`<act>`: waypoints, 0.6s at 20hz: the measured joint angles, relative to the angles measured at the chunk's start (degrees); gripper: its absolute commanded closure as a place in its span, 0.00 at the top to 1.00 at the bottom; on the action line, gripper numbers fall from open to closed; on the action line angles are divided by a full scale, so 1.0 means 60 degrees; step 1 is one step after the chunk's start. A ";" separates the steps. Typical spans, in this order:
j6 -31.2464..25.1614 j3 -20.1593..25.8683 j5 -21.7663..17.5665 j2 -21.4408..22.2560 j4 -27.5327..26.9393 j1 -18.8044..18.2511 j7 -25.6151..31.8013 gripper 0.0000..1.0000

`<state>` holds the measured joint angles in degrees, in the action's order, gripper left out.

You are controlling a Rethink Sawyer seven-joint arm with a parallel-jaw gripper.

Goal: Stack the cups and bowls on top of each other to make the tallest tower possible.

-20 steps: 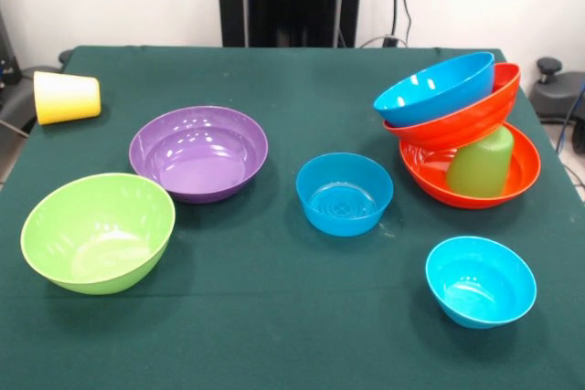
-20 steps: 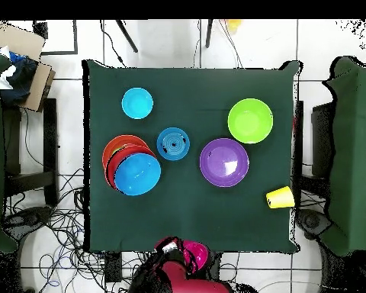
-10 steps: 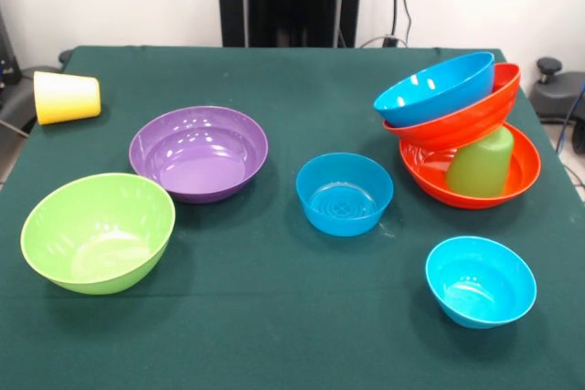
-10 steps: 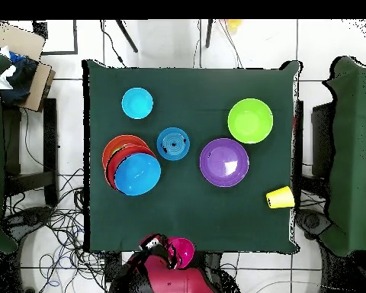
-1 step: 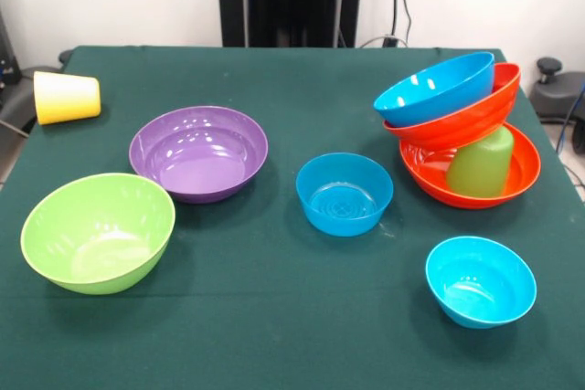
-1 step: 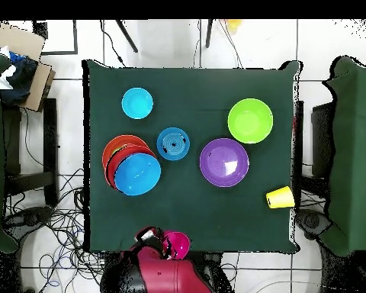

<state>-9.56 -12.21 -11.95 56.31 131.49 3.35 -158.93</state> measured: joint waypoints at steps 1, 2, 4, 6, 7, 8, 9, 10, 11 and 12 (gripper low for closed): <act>0.0000 -0.0053 0.0094 -0.0043 -0.0052 0.0094 0.0000 0.00; 0.0000 -0.0137 0.0234 -0.0105 -0.0132 0.0236 0.0000 0.00; -0.0001 -0.0329 0.0624 -0.0292 -0.0361 0.0589 0.0000 0.00; 0.0000 -0.0424 0.0871 -0.0419 -0.0507 0.0794 0.0000 0.00; 0.0000 -0.0512 0.1138 -0.0561 -0.0666 0.1000 0.0000 0.00; 0.0000 -0.0560 0.1262 -0.0634 -0.0743 0.1092 0.0000 0.00; 0.0000 -0.0608 0.1385 -0.0706 -0.0819 0.1184 0.0000 0.00; -0.0002 -0.0682 0.1565 -0.0819 -0.0935 0.1318 0.0000 0.00; -0.0002 -0.0778 0.1785 -0.0965 -0.1072 0.1475 0.0000 0.00; -0.0002 -0.0925 0.2156 -0.1207 -0.1296 0.1715 0.0000 0.00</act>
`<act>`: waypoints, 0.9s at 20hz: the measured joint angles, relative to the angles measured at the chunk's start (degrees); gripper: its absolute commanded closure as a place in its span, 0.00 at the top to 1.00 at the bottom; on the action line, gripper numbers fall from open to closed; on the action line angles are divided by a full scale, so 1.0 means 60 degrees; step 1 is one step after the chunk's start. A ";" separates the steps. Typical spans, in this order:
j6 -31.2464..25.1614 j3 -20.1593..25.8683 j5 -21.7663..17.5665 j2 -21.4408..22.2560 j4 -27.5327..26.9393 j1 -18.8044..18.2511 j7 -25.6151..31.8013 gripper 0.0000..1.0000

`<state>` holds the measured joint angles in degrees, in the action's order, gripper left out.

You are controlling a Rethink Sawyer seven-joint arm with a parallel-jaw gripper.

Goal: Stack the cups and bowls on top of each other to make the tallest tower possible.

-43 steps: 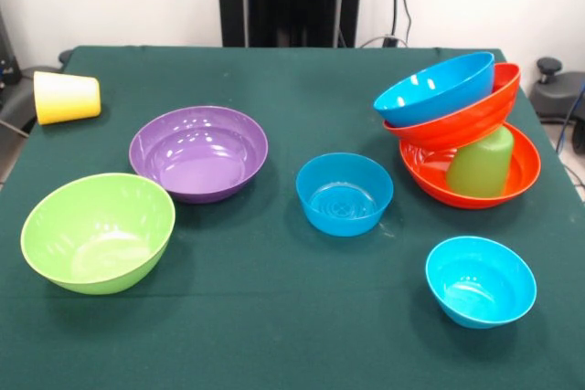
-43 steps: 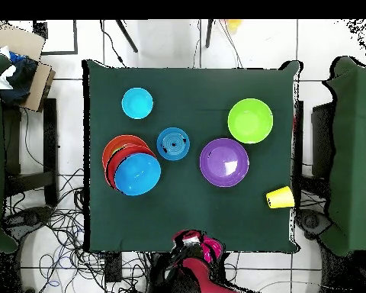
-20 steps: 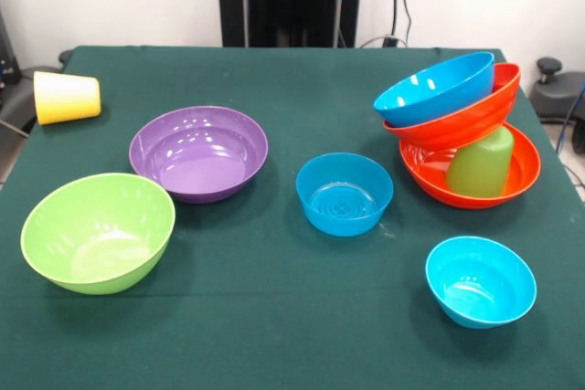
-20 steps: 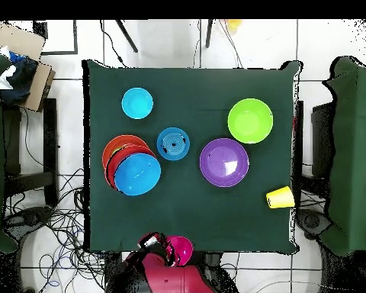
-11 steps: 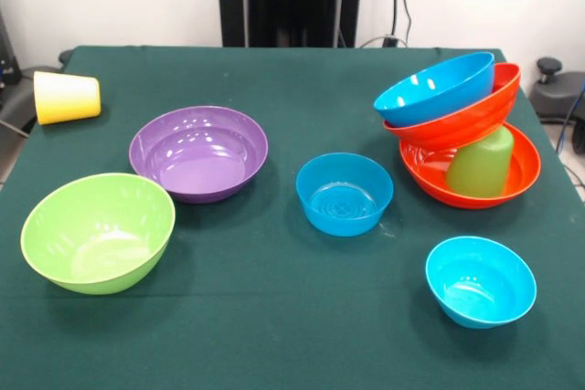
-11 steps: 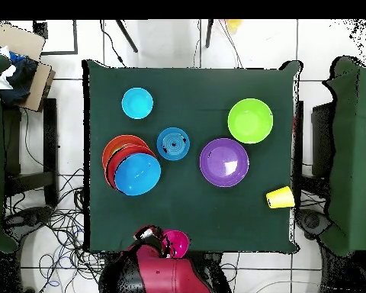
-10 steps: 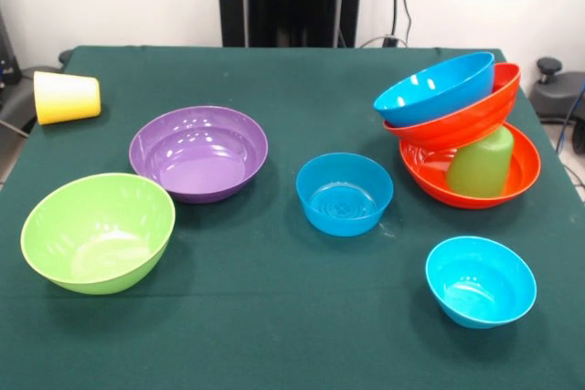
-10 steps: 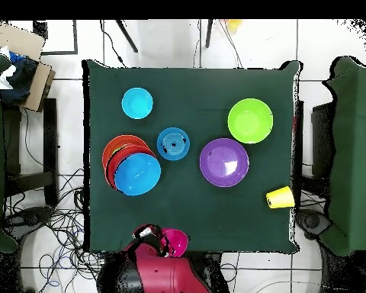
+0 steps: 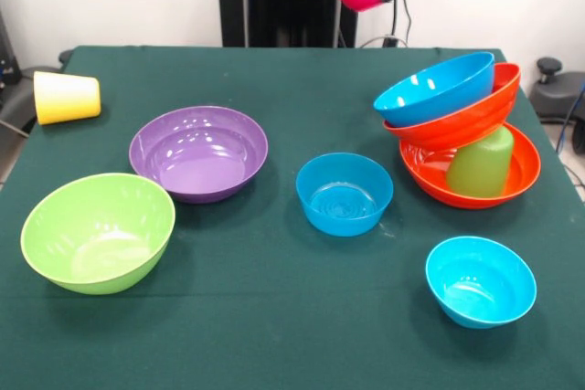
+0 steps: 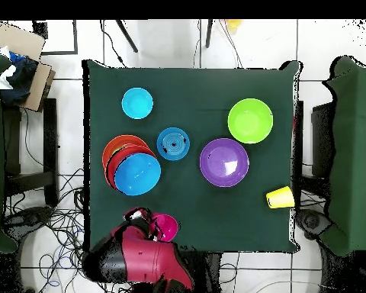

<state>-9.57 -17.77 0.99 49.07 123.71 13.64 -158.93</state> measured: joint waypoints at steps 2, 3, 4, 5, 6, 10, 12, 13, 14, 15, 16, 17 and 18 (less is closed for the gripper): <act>0.0000 -0.0067 0.0172 -0.0120 -0.0109 0.0120 0.0000 0.00; 0.0000 -0.0117 0.0310 -0.0209 -0.0190 0.0210 0.0000 0.00; 0.0000 -0.0173 0.0470 -0.0311 -0.0284 0.0314 0.0000 0.00; 0.0000 -0.0228 0.0616 -0.0408 -0.0370 0.0404 0.0000 0.00; 0.0000 -0.0298 0.0792 -0.0518 -0.0465 0.0494 0.0000 0.00; -0.0002 -0.0620 0.1363 -0.0914 -0.0797 0.0799 0.0000 0.00; 0.0000 -0.0730 0.1633 -0.1082 -0.0941 0.0906 0.0000 0.00; -0.0002 -0.0764 0.1732 -0.1139 -0.0994 0.0939 0.0000 0.00; 0.0000 -0.0795 0.1825 -0.1187 -0.1041 0.0964 0.0000 0.00; 0.0000 -0.0811 0.1860 -0.1206 -0.1059 0.0973 0.0000 0.00; -0.0002 -0.0867 0.1990 -0.1272 -0.1117 0.1002 0.0000 0.00; -0.0002 -0.0921 0.2077 -0.1323 -0.1158 0.1028 0.0000 0.00; -0.0002 -0.0958 0.2130 -0.1352 -0.1186 0.1047 0.0000 0.00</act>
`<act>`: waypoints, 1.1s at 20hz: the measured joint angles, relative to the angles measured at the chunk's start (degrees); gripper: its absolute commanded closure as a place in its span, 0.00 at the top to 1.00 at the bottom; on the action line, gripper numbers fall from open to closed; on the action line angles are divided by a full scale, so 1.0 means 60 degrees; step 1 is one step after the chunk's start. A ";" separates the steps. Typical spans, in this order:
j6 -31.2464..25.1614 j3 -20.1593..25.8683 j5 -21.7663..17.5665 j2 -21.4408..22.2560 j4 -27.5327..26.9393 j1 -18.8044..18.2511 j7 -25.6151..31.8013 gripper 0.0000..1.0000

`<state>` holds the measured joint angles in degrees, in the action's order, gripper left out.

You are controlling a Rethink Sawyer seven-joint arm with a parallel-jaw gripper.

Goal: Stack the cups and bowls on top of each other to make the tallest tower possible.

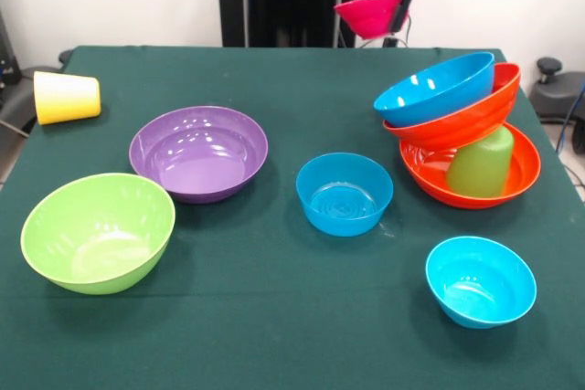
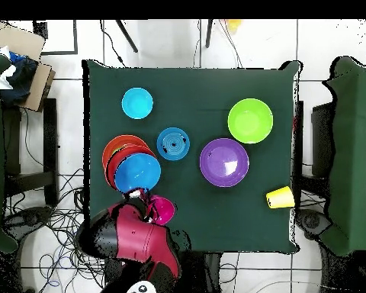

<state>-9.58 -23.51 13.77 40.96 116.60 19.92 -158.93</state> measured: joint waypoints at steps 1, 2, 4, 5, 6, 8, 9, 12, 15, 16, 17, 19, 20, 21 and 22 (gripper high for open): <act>0.0000 -0.0081 0.0105 -0.0062 -0.0063 0.0047 0.0000 0.00; 0.0000 -0.0139 0.0185 -0.0106 -0.0114 0.0088 0.0000 0.00; -0.0002 -0.0309 0.0478 -0.0242 -0.0302 0.0265 0.0000 0.00; -0.0006 -0.0361 0.0596 -0.0283 -0.0377 0.0343 0.0000 0.00; -0.0050 -0.0414 0.0727 -0.0324 -0.0469 0.0430 0.0000 0.00; -0.0169 -0.0506 0.0964 -0.0394 -0.0645 0.0589 0.0000 0.00; -0.0259 -0.0541 0.1061 -0.0409 -0.0720 0.0647 0.0000 0.00; -0.0583 -0.0646 0.1314 -0.0408 -0.0922 0.0821 0.0000 0.00; -0.0821 -0.0701 0.1458 -0.0356 -0.1022 0.0918 0.0000 0.00; -0.0929 -0.0719 0.1517 -0.0311 -0.1046 0.0941 0.0000 0.00; -0.1012 -0.0735 0.1554 -0.0273 -0.1058 0.0949 0.0000 0.00; -0.1092 -0.0758 0.1590 -0.0235 -0.1071 0.0956 0.0000 0.00; -0.1144 -0.0780 0.1615 -0.0211 -0.1083 0.0964 0.0000 0.00; -0.1193 -0.0807 0.1647 -0.0197 -0.1100 0.0977 0.0000 0.00; -0.1251 -0.0845 0.1688 -0.0195 -0.1130 0.1005 0.0000 0.00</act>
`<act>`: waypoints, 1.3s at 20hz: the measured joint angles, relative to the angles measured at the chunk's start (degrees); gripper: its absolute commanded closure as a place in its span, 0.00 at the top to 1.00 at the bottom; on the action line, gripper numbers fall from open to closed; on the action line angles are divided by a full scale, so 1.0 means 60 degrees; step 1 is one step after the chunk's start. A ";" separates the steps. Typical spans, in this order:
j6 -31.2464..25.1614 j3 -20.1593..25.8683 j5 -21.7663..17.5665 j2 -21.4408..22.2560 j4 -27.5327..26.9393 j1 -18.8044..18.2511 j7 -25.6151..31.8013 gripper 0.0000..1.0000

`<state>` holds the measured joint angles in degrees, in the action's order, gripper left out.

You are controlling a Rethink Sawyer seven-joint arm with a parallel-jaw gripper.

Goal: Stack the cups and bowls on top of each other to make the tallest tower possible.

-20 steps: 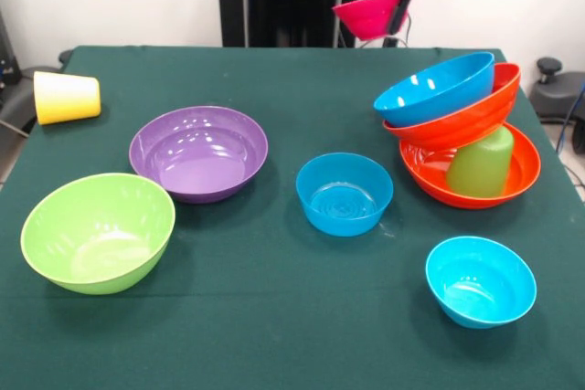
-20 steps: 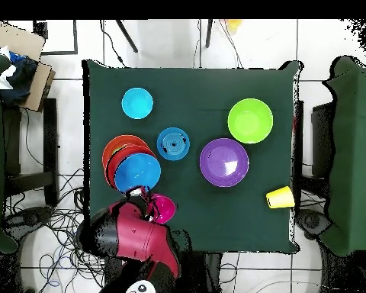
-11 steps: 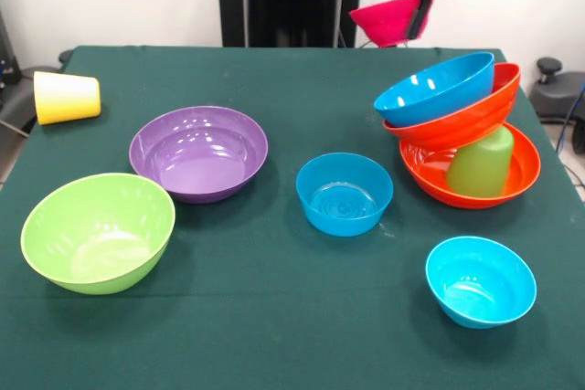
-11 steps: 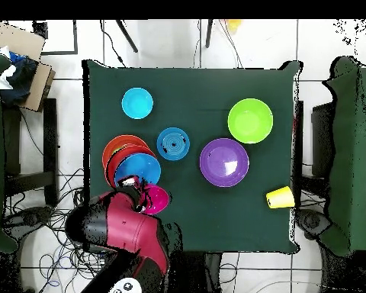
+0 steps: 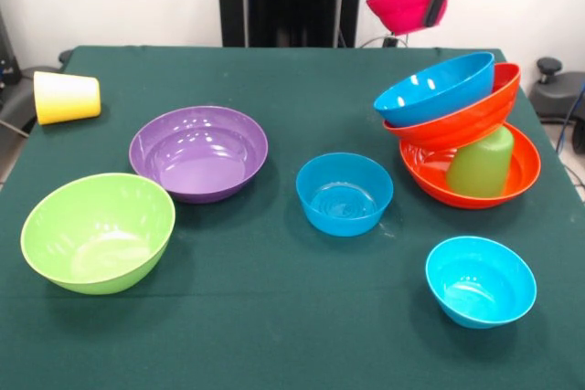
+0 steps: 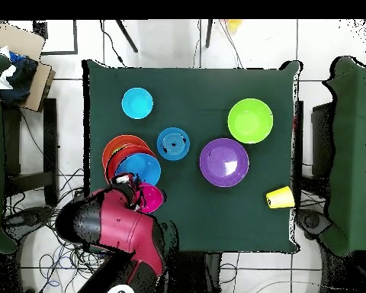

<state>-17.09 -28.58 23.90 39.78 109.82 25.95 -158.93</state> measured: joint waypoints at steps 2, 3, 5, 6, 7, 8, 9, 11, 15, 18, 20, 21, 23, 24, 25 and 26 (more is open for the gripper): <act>-0.0089 -0.0058 0.0071 -0.0006 -0.0062 0.0048 0.0000 0.00; -0.0131 -0.0085 0.0114 -0.0011 -0.0102 0.0075 0.0000 0.00; -0.0185 -0.0150 0.0240 -0.0018 -0.0234 0.0128 0.0000 0.00; -0.0185 -0.0173 0.0280 -0.0031 -0.0284 0.0143 0.0000 0.00; -0.0187 -0.0190 0.0305 -0.0045 -0.0323 0.0152 0.0000 0.00; -0.0187 -0.0243 0.0398 -0.0120 -0.0458 0.0165 0.0000 0.00; -0.0187 -0.0260 0.0430 -0.0155 -0.0502 0.0166 0.0000 0.00; -0.0187 -0.0328 0.0587 -0.0355 -0.0681 0.0165 0.0000 0.00; -0.0185 -0.0416 0.0816 -0.0725 -0.0924 0.0165 0.0000 0.00; -0.0165 -0.0464 0.0987 -0.1050 -0.1068 0.0165 0.0000 0.00; -0.0165 -0.0488 0.1072 -0.1215 -0.1128 0.0166 0.0000 0.00; -0.0163 -0.0501 0.1107 -0.1292 -0.1155 0.0166 0.0000 0.00; -0.0163 -0.0570 0.1206 -0.1571 -0.1267 0.0178 0.0000 0.00; -0.0163 -0.0588 0.1226 -0.1627 -0.1292 0.0182 0.0000 0.00; -0.0165 -0.0625 0.1265 -0.1733 -0.1347 0.0194 0.0000 0.00; -0.0163 -0.0661 0.1298 -0.1822 -0.1398 0.0206 0.0000 0.00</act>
<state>-18.07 -32.55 31.69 28.85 101.43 27.18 -158.93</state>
